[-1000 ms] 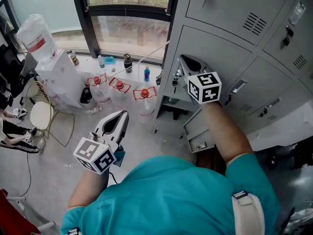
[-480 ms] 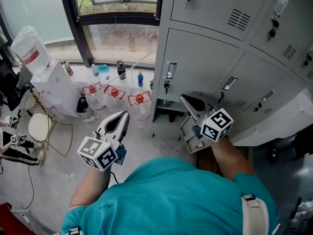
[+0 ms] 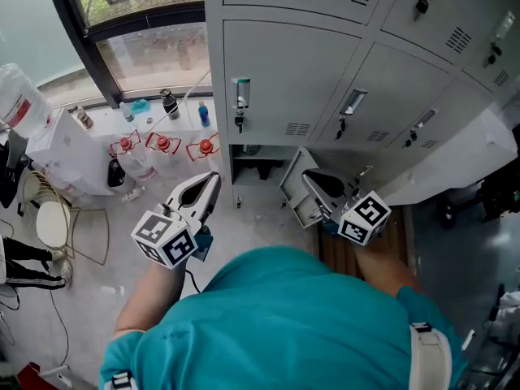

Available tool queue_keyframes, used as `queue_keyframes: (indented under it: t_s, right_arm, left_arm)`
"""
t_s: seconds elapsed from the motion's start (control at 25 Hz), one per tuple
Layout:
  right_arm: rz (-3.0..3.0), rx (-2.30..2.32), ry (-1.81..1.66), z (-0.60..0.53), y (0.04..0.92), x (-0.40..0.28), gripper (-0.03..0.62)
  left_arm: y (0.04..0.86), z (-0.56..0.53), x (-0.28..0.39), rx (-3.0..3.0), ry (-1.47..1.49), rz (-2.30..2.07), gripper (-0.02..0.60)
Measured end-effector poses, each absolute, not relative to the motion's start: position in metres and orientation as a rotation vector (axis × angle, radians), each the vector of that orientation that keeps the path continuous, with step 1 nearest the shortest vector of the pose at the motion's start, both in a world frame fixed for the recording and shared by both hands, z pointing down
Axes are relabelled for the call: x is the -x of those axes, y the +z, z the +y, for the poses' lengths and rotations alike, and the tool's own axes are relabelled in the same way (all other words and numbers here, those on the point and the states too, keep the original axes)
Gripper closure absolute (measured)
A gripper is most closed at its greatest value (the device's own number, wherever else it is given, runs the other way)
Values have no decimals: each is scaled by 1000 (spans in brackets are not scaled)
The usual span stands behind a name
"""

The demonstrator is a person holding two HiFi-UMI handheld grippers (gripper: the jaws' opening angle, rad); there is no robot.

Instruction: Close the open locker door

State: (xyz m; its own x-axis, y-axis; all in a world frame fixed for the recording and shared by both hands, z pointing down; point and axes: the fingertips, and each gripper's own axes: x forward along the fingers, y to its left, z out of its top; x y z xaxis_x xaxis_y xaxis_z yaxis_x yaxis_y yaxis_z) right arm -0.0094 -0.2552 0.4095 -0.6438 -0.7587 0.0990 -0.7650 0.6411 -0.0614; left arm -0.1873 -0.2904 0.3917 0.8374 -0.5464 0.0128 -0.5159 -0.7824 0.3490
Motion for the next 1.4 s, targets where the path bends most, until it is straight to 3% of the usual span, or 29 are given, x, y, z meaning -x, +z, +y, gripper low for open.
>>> queue_keyframes:
  t_s: [0.44,0.68,0.76,0.88,1.4]
  right_arm:
    - [-2747,-1374,202,-220,443,-121,594]
    - [-2738,-1176,273,-204,503,-196,591]
    - [-2726,-1064,271,-200,530,-211,544]
    - [-2705,-876,250,-193,570,-220,486]
    - [-2625,-337,55,-178,671,-175,468]
  left_arm:
    - [449,-248,80,-2737,142,-798,578]
    - [500,-214,9,-2702,294,-864,578]
    - [521,-205,-14,-2653,325,-876,578]
    - [548,-195,-40,-2565,336,-895,578]
    - [617,-177,-49,-2369,430,-1029,578]
